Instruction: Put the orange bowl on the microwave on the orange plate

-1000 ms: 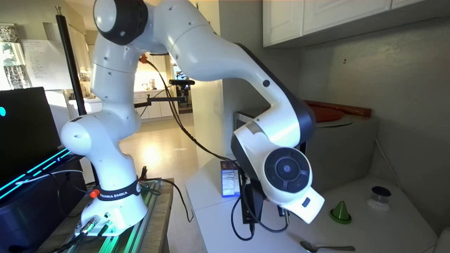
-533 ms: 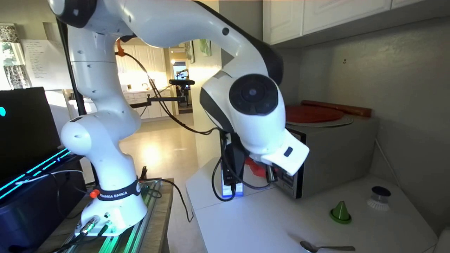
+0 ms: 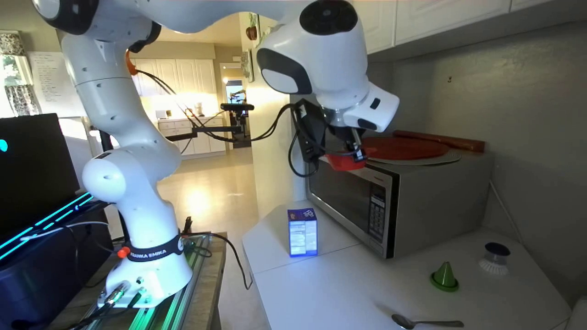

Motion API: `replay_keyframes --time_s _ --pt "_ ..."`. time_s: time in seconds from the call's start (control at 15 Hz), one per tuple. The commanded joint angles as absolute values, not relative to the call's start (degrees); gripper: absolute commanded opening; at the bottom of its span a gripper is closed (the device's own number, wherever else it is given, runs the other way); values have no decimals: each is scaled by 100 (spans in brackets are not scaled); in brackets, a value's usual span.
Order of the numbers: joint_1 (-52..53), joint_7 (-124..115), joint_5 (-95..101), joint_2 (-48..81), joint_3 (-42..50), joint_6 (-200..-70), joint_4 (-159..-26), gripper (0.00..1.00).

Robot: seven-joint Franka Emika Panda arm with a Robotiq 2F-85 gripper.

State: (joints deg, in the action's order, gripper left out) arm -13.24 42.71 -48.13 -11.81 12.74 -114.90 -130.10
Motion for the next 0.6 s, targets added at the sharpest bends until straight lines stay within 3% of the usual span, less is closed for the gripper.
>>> replay_keyframes --time_s 0.0,0.53 --pt "-936 3749 -4822 -1006 1034 -11586 -12473 1" --pt "-328 3292 -5554 697 516 -12189 -10713 1"
